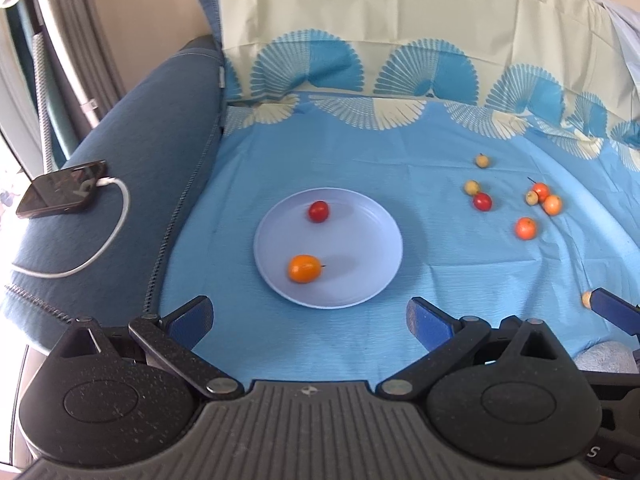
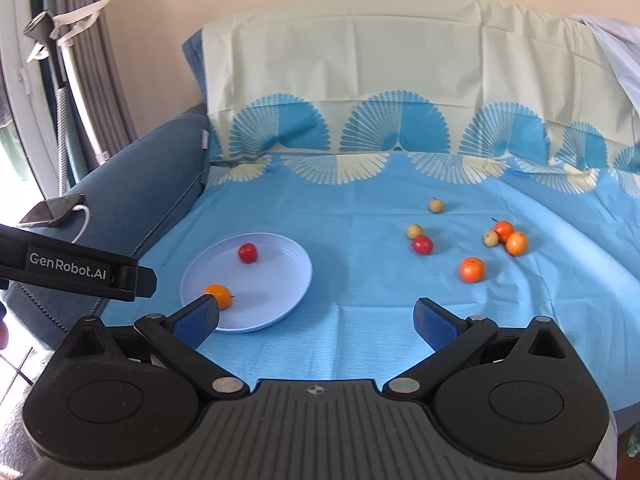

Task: Organize fruits
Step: 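Lift both open grippers away from the plate toward the remaining fruits, then grasp a red tomato with the left gripper while the right gripper grasps an orange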

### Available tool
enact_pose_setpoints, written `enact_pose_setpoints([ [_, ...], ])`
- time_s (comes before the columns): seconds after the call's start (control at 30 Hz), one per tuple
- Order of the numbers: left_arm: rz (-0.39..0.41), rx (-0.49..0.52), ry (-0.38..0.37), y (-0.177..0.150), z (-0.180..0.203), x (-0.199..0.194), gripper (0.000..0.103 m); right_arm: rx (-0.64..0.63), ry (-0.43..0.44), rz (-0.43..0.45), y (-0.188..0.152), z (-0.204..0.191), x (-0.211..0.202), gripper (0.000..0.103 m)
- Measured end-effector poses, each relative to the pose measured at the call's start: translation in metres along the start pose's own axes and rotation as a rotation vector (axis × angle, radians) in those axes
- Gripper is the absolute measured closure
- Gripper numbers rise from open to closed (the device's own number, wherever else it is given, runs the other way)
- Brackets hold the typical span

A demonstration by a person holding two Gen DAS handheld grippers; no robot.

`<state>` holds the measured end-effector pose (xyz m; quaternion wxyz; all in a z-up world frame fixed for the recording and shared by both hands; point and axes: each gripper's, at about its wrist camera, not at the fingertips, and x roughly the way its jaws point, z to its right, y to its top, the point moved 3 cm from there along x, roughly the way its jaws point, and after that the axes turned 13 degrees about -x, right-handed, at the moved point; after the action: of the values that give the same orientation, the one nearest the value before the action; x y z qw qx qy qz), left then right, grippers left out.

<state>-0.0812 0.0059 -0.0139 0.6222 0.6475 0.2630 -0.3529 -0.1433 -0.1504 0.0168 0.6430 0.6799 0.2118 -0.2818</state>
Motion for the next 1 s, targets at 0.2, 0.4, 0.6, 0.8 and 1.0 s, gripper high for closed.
enact_pose_setpoints([
  [0.2, -0.027, 0.033, -0.018, 0.005, 0.033, 0.025, 0.0, 0.064, -0.075, -0.025, -0.011, 0.038, 0.012, 0.001],
  [0.4, -0.044, 0.054, -0.044, 0.018, 0.074, 0.053, 0.0, 0.143, -0.173, -0.054, -0.026, 0.09, 0.026, 0.001],
  [0.6, -0.031, 0.095, -0.066, 0.029, 0.12, 0.077, 0.0, 0.192, -0.252, -0.066, -0.032, 0.133, 0.043, 0.001],
  [0.8, -0.028, 0.123, -0.089, 0.036, 0.156, 0.096, 0.0, 0.232, -0.327, -0.068, -0.034, 0.169, 0.055, 0.001],
  [1.0, -0.049, 0.114, -0.112, 0.04, 0.182, 0.121, 0.0, 0.252, -0.394, -0.057, -0.033, 0.194, 0.069, 0.001],
])
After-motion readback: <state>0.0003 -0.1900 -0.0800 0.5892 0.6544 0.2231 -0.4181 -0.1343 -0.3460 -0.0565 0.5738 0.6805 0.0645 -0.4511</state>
